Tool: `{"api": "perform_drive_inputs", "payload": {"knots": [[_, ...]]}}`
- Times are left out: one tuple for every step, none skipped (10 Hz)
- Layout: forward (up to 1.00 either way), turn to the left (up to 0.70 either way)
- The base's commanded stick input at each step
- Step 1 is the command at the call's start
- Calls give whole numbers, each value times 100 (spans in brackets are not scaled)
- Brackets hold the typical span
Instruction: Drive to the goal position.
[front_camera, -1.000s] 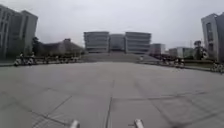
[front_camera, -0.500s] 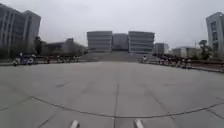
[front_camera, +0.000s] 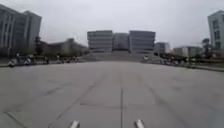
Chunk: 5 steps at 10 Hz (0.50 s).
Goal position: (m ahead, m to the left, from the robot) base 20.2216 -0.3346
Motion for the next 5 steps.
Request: {"api": "perform_drive_inputs", "payload": {"knots": [[100,-19],[100,-32],[100,-13],[100,0],[100,-25]]}}
